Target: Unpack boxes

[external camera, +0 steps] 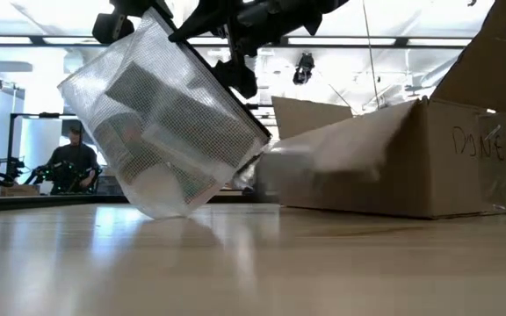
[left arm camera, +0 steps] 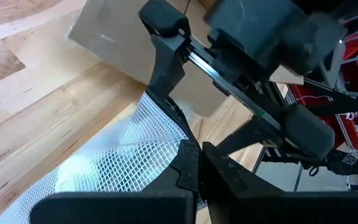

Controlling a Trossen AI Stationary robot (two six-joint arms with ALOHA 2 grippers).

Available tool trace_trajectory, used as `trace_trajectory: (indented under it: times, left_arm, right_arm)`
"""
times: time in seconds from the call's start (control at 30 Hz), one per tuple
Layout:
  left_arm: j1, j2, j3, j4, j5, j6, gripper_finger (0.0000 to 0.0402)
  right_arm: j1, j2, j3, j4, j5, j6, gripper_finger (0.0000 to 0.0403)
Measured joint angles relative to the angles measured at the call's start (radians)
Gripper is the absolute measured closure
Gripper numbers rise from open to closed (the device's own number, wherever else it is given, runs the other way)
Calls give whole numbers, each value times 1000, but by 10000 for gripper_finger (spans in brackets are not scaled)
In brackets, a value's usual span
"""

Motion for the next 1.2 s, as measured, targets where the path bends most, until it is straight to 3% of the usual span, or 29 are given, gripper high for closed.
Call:
trace_trajectory:
  times: [0.3,0.6,0.93,1.03,1.2]
  left_arm:
    - [0,0,0,-6,-1,-1,402]
    - [0,0,0,-13,9,-2,402]
    - [0,0,0,-13,11,-3,402]
    - [0,0,0,-13,11,-7,402]
    - [0,0,0,-13,11,-11,402]
  right_arm:
    - [-55,-78,0,-111,-5,-71,111]
    - [-77,-129,-1,-431,-2,-248,132]
    - [-76,-52,-6,-436,-9,-263,121]
    - [-73,-29,-7,-437,-53,-263,120]
    - [-72,-17,-7,-434,-94,-264,140]
